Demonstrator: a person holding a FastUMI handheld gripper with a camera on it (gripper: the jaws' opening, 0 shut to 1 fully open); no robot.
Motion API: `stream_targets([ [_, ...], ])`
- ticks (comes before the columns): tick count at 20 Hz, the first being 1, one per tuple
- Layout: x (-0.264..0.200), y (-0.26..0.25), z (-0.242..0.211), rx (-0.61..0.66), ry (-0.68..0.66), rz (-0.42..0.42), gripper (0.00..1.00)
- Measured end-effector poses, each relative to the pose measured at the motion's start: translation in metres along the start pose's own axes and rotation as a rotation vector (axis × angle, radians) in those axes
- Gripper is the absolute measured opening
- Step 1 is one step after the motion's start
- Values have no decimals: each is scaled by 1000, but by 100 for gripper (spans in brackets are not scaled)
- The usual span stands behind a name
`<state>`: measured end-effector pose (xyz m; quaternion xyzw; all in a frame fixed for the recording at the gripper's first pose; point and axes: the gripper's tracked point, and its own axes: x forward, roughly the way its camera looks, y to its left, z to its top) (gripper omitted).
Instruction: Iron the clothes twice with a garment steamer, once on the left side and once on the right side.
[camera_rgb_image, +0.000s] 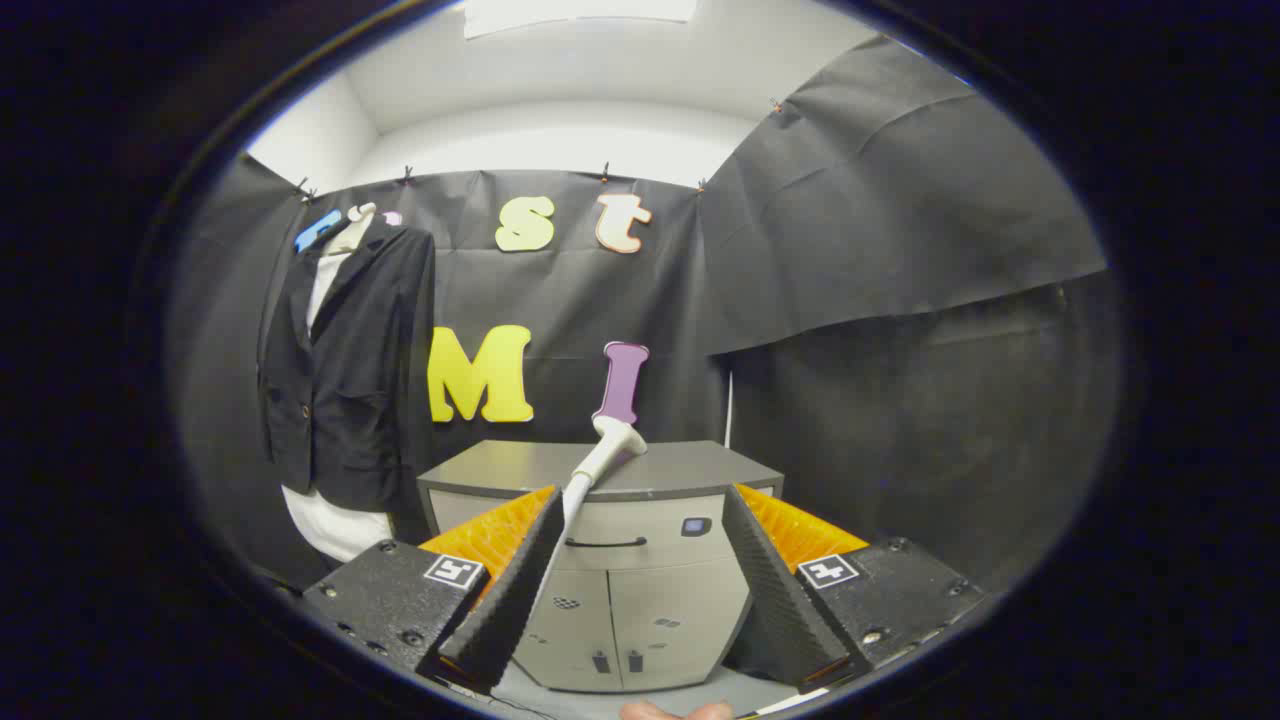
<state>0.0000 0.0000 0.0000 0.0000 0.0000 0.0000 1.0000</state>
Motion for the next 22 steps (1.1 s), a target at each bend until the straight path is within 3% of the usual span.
stream_targets([
  [15,-11,-18,-27,57,117,-76,99],
  [22,16,13,-16,56,135,-62,99],
])
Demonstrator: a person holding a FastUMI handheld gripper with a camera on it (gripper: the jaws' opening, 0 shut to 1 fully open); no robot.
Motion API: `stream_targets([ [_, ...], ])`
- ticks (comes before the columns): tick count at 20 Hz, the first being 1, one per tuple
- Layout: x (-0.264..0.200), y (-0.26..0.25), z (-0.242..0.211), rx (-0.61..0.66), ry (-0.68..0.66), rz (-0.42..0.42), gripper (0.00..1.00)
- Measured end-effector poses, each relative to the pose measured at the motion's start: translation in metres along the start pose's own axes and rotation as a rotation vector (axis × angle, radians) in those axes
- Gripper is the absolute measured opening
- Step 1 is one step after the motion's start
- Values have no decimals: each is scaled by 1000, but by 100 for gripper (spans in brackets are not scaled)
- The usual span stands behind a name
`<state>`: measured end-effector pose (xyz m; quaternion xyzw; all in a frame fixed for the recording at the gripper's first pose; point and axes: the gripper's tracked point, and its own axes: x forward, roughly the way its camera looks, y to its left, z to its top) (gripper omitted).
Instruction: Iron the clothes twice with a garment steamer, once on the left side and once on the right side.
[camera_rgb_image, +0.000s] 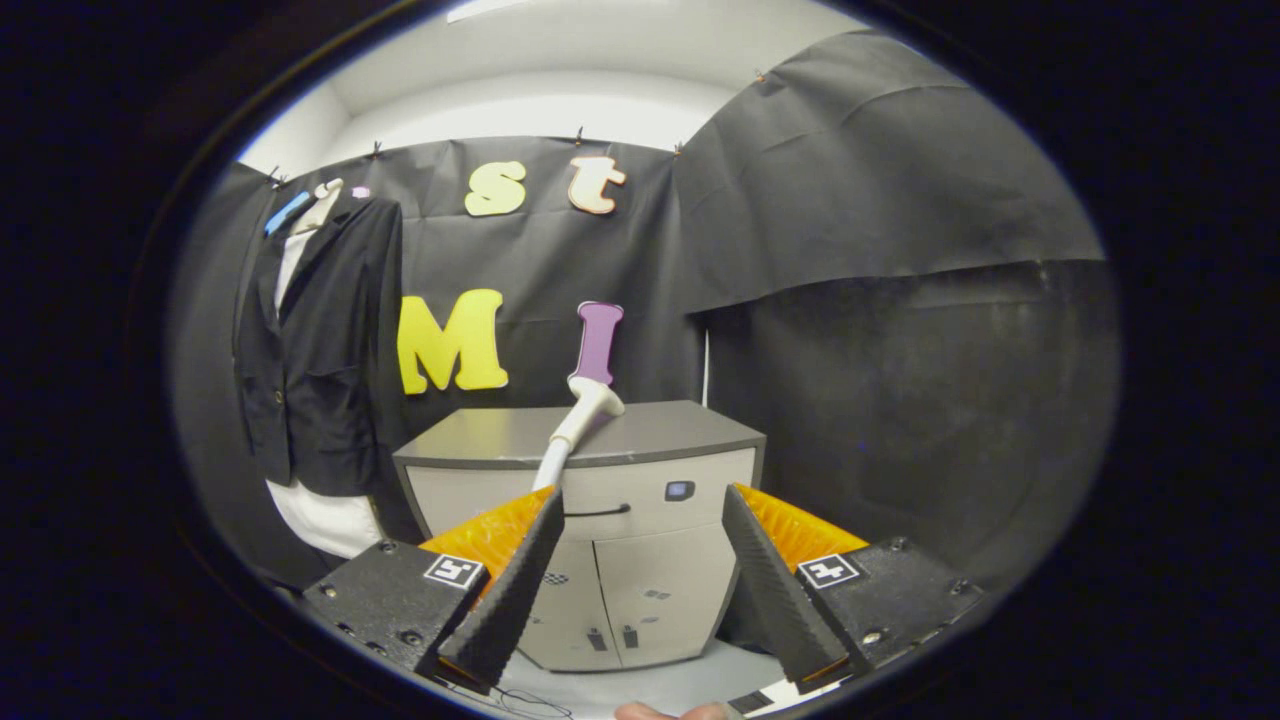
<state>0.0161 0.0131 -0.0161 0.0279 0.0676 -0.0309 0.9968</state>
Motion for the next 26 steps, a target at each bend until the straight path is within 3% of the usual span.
stream_targets([
  [9,56,62,39,34,32,43,99],
  [17,163,79,88,14,29,157,99],
  [26,287,90,61,4,257,197,99],
])
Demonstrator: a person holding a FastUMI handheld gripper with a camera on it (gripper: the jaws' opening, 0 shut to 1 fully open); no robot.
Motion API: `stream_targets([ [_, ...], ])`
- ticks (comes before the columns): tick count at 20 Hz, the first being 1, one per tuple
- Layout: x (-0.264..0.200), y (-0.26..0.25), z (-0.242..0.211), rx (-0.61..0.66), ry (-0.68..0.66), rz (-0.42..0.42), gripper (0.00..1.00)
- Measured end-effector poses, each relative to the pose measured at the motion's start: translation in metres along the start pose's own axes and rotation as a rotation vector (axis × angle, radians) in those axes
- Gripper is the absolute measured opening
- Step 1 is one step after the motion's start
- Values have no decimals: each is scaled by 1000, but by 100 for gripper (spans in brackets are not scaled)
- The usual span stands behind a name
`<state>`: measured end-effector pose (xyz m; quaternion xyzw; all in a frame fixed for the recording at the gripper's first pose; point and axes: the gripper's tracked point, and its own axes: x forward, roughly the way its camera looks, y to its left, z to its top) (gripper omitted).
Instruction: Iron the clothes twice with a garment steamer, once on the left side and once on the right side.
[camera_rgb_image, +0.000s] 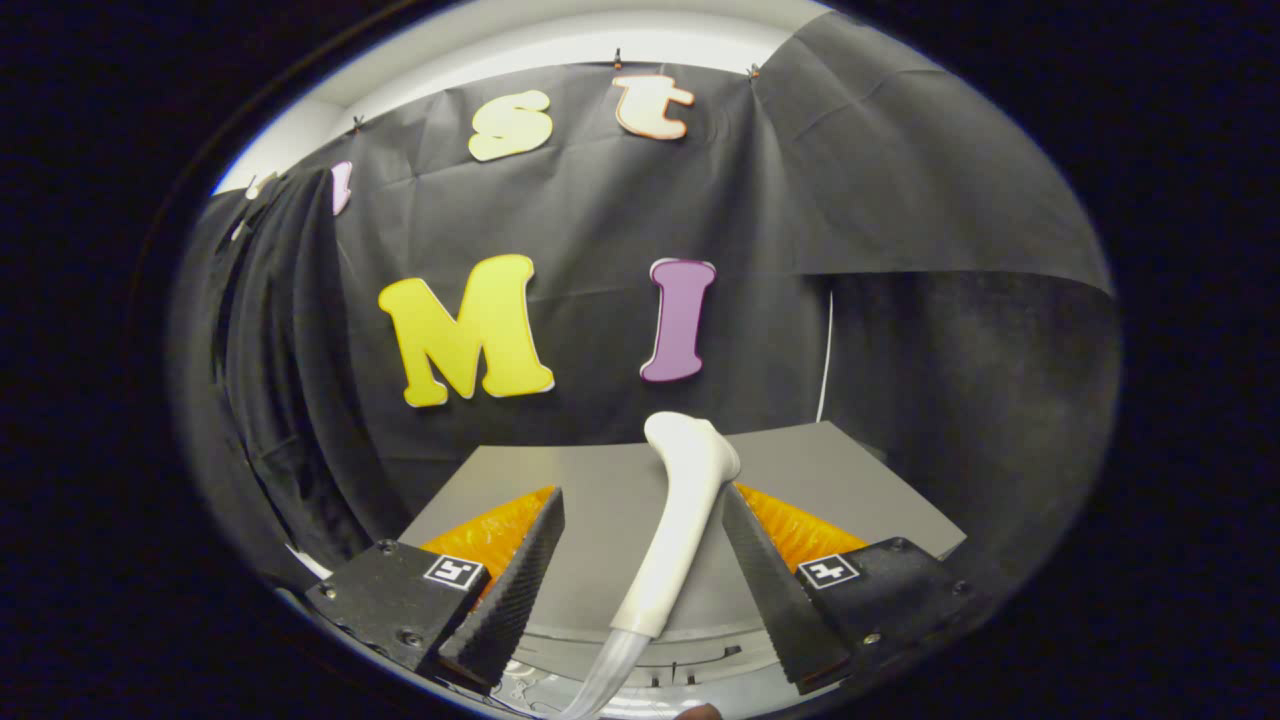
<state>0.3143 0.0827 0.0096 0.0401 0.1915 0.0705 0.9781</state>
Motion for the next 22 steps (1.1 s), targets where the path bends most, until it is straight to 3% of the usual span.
stream_targets([
  [9,63,-18,-51,132,313,-8,95],
  [12,76,-23,-55,118,340,-40,91],
  [18,91,-32,-53,95,349,-113,64],
  [22,90,-16,-48,158,325,-69,48],
])
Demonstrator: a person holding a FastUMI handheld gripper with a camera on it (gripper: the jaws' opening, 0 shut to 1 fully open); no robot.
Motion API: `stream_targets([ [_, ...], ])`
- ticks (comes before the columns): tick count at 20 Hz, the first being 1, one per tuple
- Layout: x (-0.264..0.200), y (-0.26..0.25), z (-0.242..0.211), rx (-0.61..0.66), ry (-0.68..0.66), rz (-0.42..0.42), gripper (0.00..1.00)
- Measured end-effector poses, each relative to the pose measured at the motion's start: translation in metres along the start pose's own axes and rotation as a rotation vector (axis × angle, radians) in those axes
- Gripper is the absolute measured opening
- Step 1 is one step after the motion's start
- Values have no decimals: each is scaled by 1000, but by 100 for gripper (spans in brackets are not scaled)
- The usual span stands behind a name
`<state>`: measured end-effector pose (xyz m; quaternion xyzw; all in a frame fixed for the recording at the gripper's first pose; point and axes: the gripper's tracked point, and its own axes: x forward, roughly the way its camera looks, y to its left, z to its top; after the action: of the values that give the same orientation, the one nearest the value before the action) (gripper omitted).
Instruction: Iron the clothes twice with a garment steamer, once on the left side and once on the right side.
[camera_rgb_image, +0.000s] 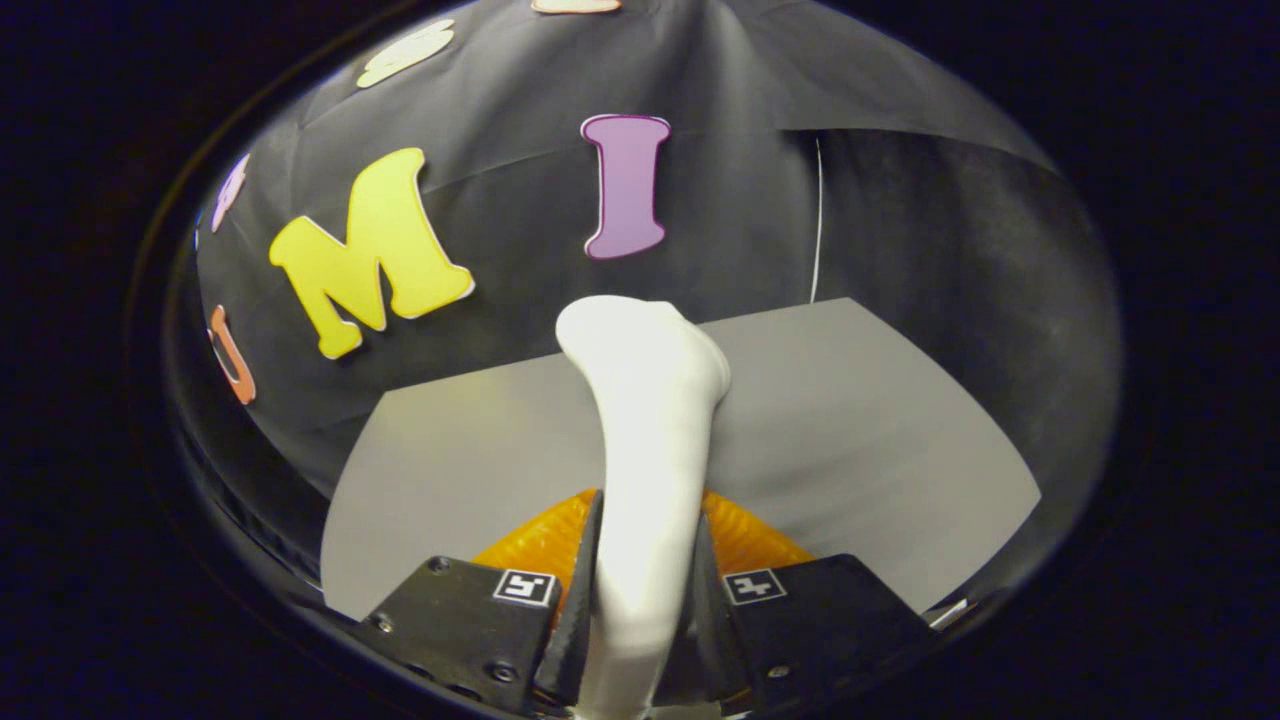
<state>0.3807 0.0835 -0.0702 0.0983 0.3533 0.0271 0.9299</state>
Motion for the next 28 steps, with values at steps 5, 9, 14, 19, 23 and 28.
stream_targets([
  [5,-35,17,13,-39,-137,21,40],
  [9,-73,37,13,-42,-221,62,39],
  [14,-135,84,14,-71,-346,131,39],
  [19,-201,149,13,-119,-495,197,39],
  [23,-251,197,2,-153,-619,211,39],
  [28,-307,255,-9,-146,-741,225,39],
])
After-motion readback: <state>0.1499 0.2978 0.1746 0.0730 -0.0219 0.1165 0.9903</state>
